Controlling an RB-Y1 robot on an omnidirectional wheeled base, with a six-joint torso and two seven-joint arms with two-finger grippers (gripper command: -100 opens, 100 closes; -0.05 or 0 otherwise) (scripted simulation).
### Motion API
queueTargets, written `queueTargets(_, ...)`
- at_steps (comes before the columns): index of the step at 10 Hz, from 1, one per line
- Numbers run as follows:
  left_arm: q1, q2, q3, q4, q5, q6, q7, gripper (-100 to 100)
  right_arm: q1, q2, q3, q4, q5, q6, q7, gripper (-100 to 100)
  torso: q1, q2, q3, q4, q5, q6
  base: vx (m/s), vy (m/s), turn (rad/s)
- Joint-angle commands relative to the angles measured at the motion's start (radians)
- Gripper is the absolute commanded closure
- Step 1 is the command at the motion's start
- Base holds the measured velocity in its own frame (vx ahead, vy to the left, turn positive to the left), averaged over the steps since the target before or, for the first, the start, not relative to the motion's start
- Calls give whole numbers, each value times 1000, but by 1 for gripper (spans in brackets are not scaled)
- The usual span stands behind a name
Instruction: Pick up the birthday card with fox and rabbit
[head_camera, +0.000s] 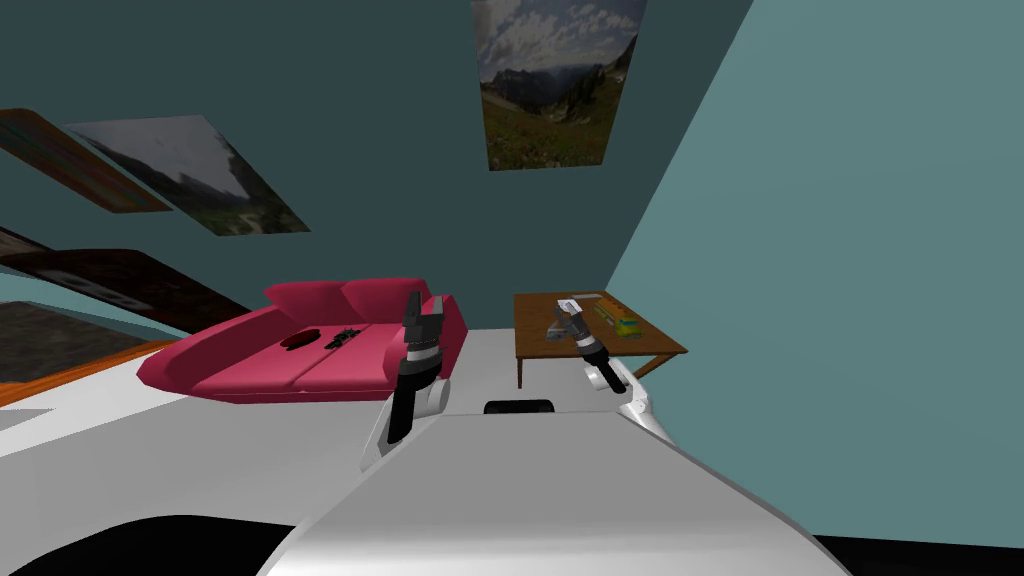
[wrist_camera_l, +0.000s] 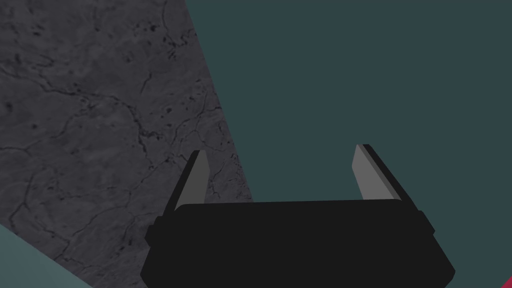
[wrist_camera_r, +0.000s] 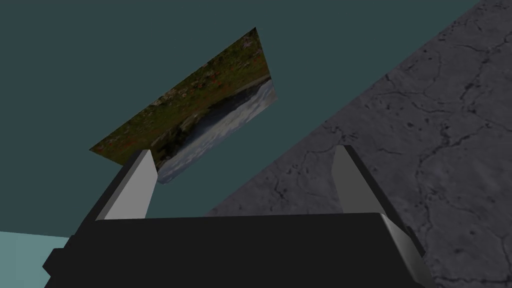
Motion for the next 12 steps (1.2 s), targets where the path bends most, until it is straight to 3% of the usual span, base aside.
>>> queueTargets(1,0,0,0,0,0,0,0,0,-32,-26,14,50,28,-7,50,-100,0,0,0,0,0,0,22,32,-52)
queueTargets(2,0,0,0,0,0,0,0,0,-32,-26,14,75,28,-7,51,-100,0,0,0,0,0,0,19,25,4)
queueTargets(3,0,0,0,0,0,0,0,0,-60,-47,27,104,53,-12,96,-100,0,0,0,0,0,0,22,30,-41)
queueTargets(5,0,0,0,0,0,0,0,0,-60,-47,27,139,53,-12,96,-100,0,0,0,0,0,0,12,18,-8)
queueTargets(6,0,0,0,0,0,0,0,0,-88,-68,41,177,78,-18,142,-100,-1,1,0,0,0,0,14,17,-29)
queueTargets(7,0,0,0,0,0,0,0,0,-88,-68,41,200,78,-18,142,-100,-1,0,0,0,0,0,16,20,-23)
queueTargets(10,0,0,0,0,0,0,0,0,-145,-109,68,291,129,-30,228,-100,0,0,0,0,0,0,26,31,-31)
queueTargets(12,0,0,0,0,0,0,0,0,-145,-109,68,322,129,-30,233,-100,0,0,0,0,0,0,15,21,-10)
